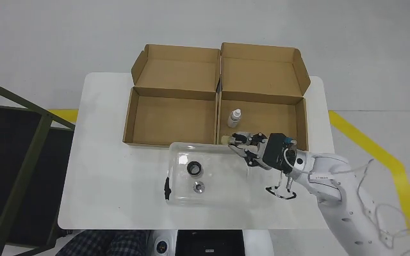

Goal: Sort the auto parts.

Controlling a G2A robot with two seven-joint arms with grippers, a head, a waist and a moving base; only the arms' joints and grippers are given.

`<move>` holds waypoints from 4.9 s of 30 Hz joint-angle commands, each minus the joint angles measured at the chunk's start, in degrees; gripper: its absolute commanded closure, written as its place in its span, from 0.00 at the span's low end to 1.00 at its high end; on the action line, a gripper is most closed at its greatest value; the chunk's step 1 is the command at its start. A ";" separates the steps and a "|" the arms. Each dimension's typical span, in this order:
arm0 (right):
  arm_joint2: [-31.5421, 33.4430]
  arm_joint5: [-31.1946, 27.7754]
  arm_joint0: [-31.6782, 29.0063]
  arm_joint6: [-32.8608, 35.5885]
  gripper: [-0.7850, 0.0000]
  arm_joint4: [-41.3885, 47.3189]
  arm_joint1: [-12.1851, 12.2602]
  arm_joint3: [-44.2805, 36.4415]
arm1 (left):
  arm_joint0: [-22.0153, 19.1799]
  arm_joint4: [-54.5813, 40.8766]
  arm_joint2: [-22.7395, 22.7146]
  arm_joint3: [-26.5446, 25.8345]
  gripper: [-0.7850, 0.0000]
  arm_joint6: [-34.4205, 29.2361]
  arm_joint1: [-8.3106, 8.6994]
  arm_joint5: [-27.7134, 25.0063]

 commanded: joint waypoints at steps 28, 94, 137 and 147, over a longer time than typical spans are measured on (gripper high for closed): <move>1.52 4.68 6.46 8.54 1.00 -7.12 0.67 12.62 | 0.00 0.00 0.00 0.00 0.00 0.00 0.00 0.00; -2.39 2.07 9.48 17.28 0.10 -7.06 0.75 1.15 | 0.00 0.00 0.00 0.00 0.00 0.00 0.00 0.00; -23.73 4.82 10.92 13.65 0.26 -16.91 -2.01 4.06 | 0.00 0.00 0.00 0.00 0.00 0.00 0.00 0.00; -28.84 7.17 15.29 13.21 0.27 -16.43 -3.97 9.45 | 0.00 0.00 0.00 0.00 0.00 0.00 0.00 0.00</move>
